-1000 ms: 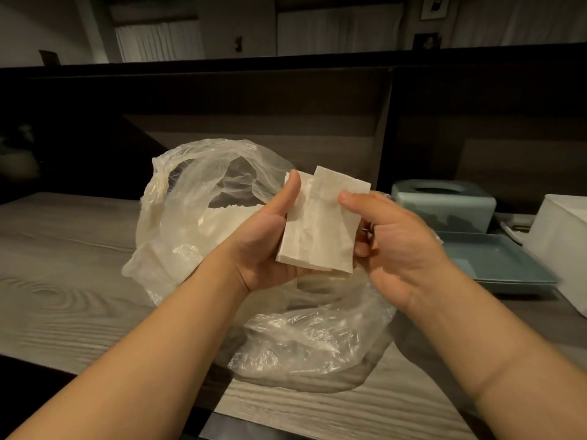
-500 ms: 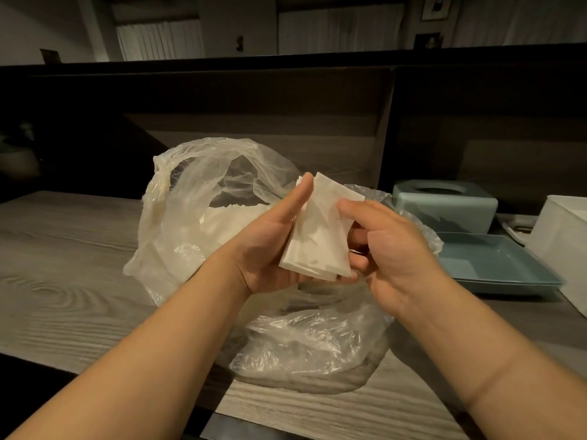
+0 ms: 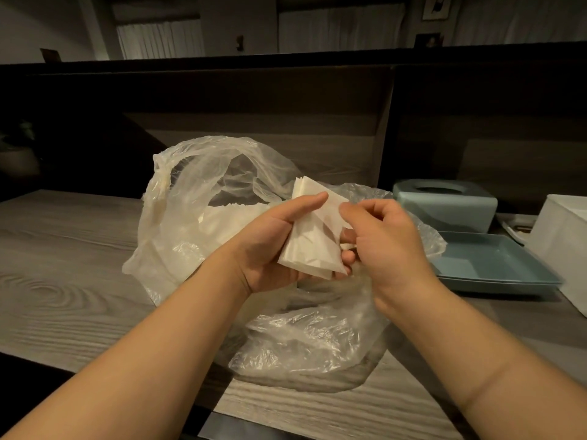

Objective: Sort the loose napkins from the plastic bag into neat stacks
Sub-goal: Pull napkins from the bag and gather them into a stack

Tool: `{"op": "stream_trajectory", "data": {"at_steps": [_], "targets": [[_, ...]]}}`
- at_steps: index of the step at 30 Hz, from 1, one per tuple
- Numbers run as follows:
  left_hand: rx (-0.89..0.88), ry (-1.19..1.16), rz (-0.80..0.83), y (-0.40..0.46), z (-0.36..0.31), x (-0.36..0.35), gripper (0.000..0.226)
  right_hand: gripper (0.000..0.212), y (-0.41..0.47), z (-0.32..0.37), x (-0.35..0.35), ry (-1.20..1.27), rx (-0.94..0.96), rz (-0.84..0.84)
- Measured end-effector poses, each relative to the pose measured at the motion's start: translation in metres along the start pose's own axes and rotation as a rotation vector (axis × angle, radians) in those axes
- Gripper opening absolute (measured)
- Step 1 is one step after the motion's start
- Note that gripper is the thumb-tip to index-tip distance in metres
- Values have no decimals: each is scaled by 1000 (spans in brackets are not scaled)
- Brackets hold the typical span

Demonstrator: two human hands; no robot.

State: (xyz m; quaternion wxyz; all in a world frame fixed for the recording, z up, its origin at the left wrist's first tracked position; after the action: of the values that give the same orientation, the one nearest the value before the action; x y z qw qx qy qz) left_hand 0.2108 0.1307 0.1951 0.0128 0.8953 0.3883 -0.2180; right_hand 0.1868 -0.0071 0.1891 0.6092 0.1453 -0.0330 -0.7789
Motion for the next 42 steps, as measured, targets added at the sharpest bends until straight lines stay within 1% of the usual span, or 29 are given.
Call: {"op": "stream_trajectory", "data": {"at_steps": [1,2,4,5,7,10,16,21,22,24,26,27,28,30,35,38,42], "targets": [[-4,-34,-34,0,-1,0,46,17,2,0,2,-105,104,-25],[-12,-70,-67,0,-3,1,46,15,4,1,5,-244,248,-37],[-21,-121,-107,-1,-5,1,45,9,4,3,6,-498,556,13],[-14,-137,-117,-1,-5,3,45,6,2,4,5,-594,676,57],[10,-154,-128,-1,-5,5,49,3,-2,1,2,-743,825,145],[20,-151,-115,0,-4,6,49,14,-5,-1,-2,-863,906,206],[-1,-180,-43,1,-6,11,60,16,-3,-1,0,-859,882,246],[-27,-118,-42,3,-5,12,48,22,-3,-4,-1,-881,863,298],[-29,-117,-52,2,-5,11,44,23,-2,-4,-1,-844,849,308],[-39,-172,-93,1,-6,9,37,16,-1,-2,-1,-684,783,284],[-77,-260,-91,1,-9,8,37,9,4,2,4,-532,688,204],[-104,-292,-80,1,-11,9,40,12,6,3,7,-505,637,165],[-129,-319,-81,2,-12,11,42,14,9,3,9,-516,592,144],[-167,-372,-107,3,-14,17,45,14,15,0,12,-601,522,160],[-221,-476,-172,3,-18,26,46,14,20,-11,16,-987,422,325],[-220,-487,-221,4,-16,27,46,22,17,-11,14,-1112,402,381],[-181,-471,-241,4,-15,26,44,41,15,-8,12,-1168,386,405]]}}
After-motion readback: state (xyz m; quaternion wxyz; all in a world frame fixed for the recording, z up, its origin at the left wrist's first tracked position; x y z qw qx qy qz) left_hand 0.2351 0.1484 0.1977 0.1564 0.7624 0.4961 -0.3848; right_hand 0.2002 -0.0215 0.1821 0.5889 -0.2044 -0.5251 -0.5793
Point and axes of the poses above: each hand's wrist, its own y-axis towards the middle knuckle, its own x-axis out of the back of the hand, z = x × y, the point moved 2 cm from there along y, towards the middle knuckle, and after that the axes turned 6 degrees about x, right-handed, at the moved point
